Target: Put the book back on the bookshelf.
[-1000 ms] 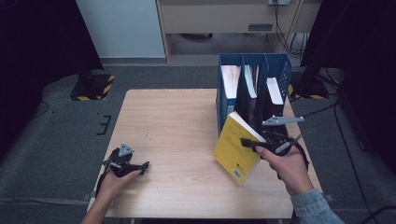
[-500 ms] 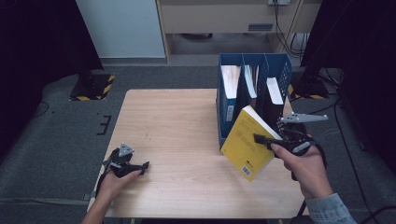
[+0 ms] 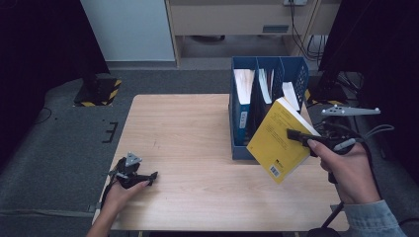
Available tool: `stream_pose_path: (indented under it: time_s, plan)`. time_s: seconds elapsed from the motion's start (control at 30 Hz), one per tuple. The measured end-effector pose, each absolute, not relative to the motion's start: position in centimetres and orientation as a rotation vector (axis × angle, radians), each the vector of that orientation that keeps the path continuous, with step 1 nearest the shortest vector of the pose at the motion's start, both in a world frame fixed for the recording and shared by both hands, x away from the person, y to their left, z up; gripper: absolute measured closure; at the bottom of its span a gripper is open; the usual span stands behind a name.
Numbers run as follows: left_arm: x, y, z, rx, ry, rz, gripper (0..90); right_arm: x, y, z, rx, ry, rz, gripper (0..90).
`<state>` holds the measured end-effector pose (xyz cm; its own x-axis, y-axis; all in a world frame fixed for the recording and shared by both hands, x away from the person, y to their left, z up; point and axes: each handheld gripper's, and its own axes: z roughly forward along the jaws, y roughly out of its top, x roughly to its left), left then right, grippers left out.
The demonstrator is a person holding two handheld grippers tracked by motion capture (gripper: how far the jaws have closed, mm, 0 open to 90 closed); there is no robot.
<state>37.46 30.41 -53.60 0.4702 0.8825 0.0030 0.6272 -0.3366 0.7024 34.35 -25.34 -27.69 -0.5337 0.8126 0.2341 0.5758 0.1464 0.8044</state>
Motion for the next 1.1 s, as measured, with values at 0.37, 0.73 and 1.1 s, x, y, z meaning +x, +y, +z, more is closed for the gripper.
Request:
stream_pose_path:
  time_s: [0.37, 0.73, 1.1]
  plan:
    - [37.5, 30.4, -53.6, 2.083, 1.246, 0.515, 2.2, 35.8, -26.9, -25.5, 1.400, 2.115, 1.249, 73.9]
    - [37.5, 30.4, -53.6, 2.088, 1.240, 0.510, 1.7, 37.8, -27.6, -25.8, 1.456, 2.093, 1.169, 73.8]
    - [37.6, 30.4, -53.6, 2.089, 1.235, 0.506, 1.4, 39.6, -27.9, -26.4, 1.508, 2.060, 1.080, 73.8]
